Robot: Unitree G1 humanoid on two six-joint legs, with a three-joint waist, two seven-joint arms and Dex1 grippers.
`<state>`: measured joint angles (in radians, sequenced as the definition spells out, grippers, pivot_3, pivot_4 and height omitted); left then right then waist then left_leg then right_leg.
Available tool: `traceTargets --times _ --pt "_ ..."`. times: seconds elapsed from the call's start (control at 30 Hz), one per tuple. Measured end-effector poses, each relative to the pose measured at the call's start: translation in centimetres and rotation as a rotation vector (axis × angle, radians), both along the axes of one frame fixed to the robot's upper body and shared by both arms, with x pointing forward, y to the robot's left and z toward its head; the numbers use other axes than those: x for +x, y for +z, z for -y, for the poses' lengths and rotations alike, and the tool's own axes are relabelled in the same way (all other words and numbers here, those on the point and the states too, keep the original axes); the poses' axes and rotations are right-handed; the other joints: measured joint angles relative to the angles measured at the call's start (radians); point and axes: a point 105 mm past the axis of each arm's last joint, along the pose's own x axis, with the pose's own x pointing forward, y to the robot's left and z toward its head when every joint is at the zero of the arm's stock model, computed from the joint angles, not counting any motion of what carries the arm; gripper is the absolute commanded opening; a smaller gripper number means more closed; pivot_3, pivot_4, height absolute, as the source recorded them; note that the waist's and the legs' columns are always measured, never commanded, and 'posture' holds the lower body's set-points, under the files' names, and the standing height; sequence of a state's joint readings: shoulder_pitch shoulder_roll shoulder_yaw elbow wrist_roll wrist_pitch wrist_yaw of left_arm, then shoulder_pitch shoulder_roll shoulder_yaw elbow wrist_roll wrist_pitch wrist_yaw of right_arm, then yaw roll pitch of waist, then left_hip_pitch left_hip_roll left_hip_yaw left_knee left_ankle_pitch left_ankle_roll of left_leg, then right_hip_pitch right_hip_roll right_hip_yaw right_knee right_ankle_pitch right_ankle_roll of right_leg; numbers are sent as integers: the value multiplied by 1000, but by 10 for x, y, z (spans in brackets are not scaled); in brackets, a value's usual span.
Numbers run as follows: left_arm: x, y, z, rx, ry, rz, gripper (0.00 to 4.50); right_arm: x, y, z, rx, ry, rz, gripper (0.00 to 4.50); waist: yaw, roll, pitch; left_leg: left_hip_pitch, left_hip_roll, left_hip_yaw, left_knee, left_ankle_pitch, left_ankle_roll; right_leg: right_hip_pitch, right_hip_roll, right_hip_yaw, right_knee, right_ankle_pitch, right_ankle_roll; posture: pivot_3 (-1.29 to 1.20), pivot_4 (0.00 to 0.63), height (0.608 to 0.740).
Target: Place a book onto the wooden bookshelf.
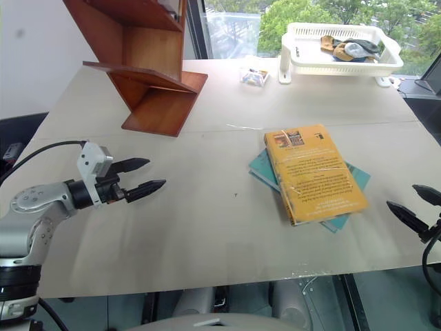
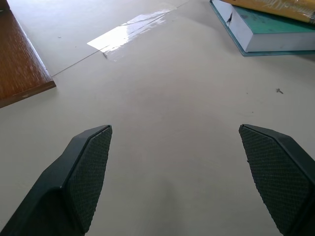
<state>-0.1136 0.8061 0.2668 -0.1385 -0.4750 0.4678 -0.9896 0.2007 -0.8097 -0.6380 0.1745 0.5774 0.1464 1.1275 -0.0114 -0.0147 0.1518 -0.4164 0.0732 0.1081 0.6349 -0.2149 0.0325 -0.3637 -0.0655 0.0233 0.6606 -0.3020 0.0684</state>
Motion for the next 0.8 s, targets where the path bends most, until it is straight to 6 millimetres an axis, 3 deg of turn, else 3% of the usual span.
traceTargets --times 0.27,0.43,0.57,0.67,0.73,0.8 --pt "-3 2 -1 45 -24 24 4407 6 7 -5 -4 24 30 4500 -1 0 0 0 0 0 0 0 0 0 0 0 0 0 0 0 150 740" --pt "-13 7 7 81 -102 20 4407 18 18 -30 -30 136 72 4500 -4 0 0 0 0 0 0 0 0 0 0 0 0 0 0 0 150 740" --pt "-19 25 9 81 -171 25 4407 33 23 -51 -62 217 93 4500 -2 -1 1 0 0 0 0 0 0 -1 0 0 1 0 0 0 150 740" --pt "-27 56 -5 64 -196 38 4407 44 20 -63 -89 265 85 4500 -2 -2 2 -1 0 1 0 0 0 -2 0 0 1 0 0 0 150 740" --pt "-37 69 -10 60 -234 25 4407 51 20 -65 -109 275 91 4500 -3 0 3 -1 0 2 0 0 0 -2 0 0 0 0 0 0 150 740" --pt "-44 68 -11 42 -252 1 4407 59 19 -61 -119 250 94 4500 -2 1 4 -1 0 3 0 0 0 -2 0 0 1 0 0 0 150 740"
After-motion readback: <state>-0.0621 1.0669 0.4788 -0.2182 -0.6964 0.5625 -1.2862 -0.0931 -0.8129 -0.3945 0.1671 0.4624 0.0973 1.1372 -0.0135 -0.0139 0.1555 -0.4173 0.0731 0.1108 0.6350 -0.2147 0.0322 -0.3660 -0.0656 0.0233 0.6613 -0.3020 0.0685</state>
